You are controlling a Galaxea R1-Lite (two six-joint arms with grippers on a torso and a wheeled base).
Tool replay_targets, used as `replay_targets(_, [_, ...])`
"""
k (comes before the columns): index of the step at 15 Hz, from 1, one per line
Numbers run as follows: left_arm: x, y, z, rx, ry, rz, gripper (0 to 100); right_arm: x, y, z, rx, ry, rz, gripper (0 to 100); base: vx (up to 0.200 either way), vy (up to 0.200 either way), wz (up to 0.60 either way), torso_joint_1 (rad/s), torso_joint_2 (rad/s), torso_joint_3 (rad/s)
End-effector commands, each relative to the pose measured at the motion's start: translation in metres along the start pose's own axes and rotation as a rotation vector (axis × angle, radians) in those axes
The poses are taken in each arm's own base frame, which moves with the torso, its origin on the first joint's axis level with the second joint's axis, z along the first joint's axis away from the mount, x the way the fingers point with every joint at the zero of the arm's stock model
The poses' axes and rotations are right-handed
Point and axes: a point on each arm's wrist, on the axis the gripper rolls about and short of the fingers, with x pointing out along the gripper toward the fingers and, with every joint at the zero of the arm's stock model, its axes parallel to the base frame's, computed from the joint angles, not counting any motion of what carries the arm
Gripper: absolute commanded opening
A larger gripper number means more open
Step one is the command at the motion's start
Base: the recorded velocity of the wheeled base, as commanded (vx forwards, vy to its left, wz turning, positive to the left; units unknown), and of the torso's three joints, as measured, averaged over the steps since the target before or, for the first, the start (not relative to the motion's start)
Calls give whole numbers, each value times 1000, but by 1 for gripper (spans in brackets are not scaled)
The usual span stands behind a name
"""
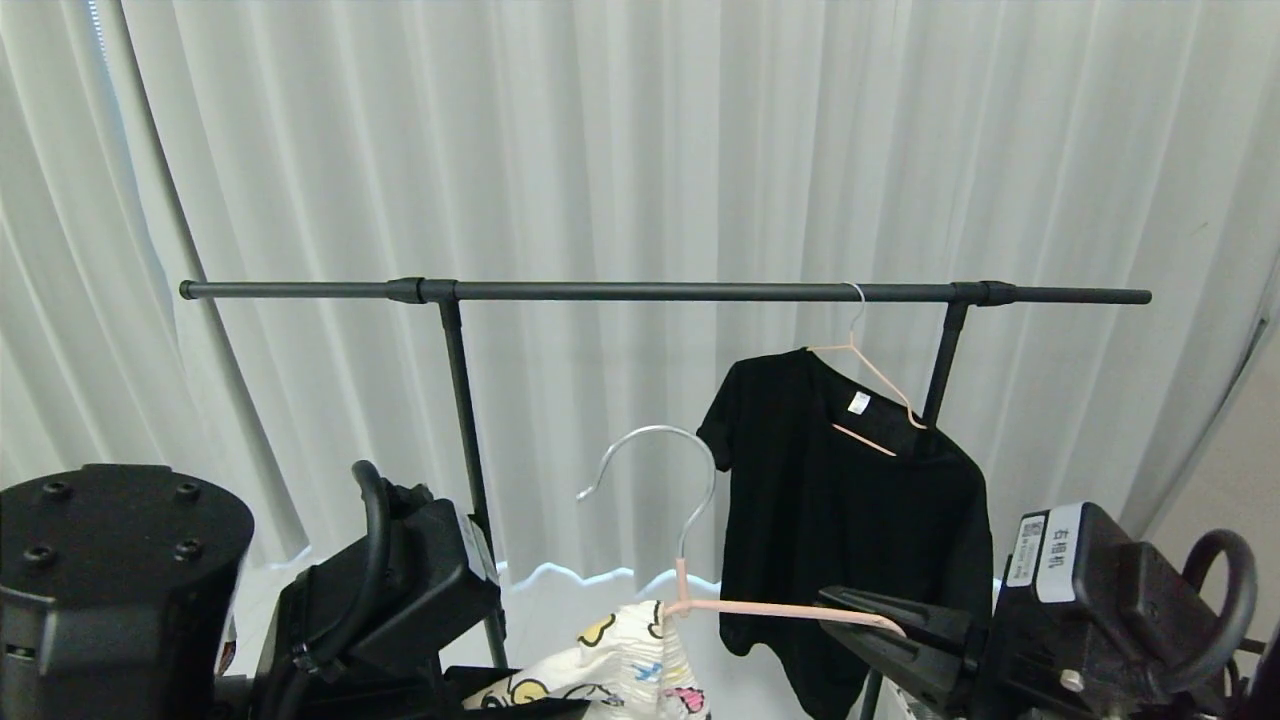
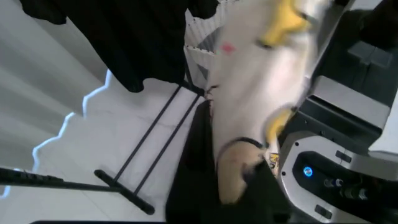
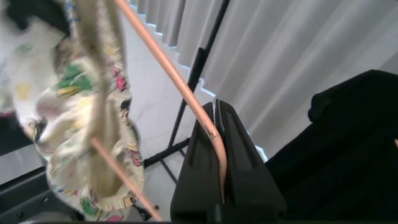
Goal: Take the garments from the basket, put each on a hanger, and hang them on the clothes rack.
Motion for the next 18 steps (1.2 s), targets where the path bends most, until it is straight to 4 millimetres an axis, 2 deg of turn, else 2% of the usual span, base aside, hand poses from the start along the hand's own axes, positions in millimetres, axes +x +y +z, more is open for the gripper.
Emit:
replay_targets(1, [2, 0, -2, 1, -11, 5, 0, -3, 0, -1, -2, 4, 2, 100, 0, 0, 0, 0, 0, 0])
replay_targets(3, [4, 1, -4, 24, -33, 16, 0, -3, -1, 0, -2, -1, -2, 100, 0, 0, 0, 0, 0, 0])
replay_targets(7, [3, 7, -21, 95, -1, 112, 0, -3, -7, -4, 2, 19, -81, 100, 0, 0, 0, 0, 0, 0])
replay_targets(11, [1, 15, -12, 116, -91, 169, 0, 1, -6, -26, 120, 114, -79, 100, 0, 0, 0, 0, 0, 0])
replay_targets(12, [0, 19, -7, 119, -114, 235, 0, 8, -3, -28, 241, 130, -81, 100, 0, 0, 0, 0, 0, 0])
replay_targets(15, [-2, 21, 0, 123, -148, 265, 0, 31, 3, -30, 408, 156, -83, 100, 0, 0, 0, 0, 0, 0])
replay_targets(16, [-4, 22, 5, 127, -167, 269, 0, 47, 4, -33, 467, 175, -100, 100, 0, 0, 0, 0, 0, 0])
replay_targets(17, [-4, 22, 7, 129, -175, 269, 0, 53, 4, -34, 490, 179, -112, 100, 0, 0, 0, 0, 0, 0])
replay_targets(18, [-5, 22, 13, 134, -192, 273, 0, 71, 5, -35, 550, 172, -173, 100, 0, 0, 0, 0, 0, 0])
